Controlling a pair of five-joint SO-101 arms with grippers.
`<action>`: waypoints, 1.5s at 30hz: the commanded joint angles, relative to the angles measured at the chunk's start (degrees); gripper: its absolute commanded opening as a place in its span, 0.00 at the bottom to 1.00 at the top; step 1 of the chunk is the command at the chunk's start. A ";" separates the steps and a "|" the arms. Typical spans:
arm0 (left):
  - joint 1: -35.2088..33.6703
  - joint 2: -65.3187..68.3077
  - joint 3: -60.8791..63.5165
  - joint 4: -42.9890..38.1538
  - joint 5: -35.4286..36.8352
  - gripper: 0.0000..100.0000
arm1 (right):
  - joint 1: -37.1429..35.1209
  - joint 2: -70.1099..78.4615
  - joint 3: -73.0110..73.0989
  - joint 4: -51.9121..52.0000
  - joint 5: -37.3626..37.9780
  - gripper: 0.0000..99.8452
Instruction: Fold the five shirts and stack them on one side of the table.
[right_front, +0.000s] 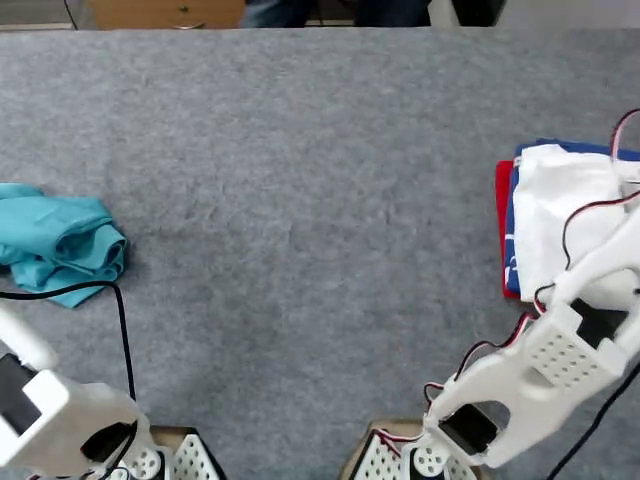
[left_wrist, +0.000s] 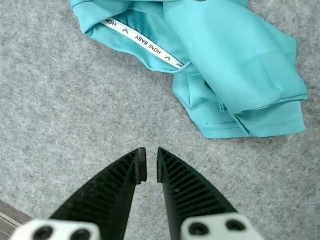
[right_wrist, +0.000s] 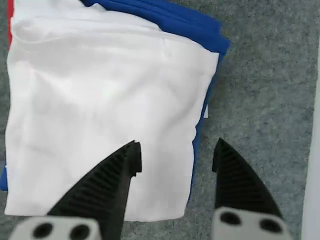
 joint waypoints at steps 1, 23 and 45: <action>-0.53 -2.77 -0.26 0.62 0.35 0.05 | 0.92 -0.57 -6.02 4.22 0.53 0.23; -0.18 -2.77 -0.26 0.62 0.35 0.05 | -0.04 -0.04 19.56 10.20 0.53 0.00; -0.62 -2.77 -0.18 0.62 0.35 0.05 | -6.37 2.33 26.95 10.11 0.18 0.00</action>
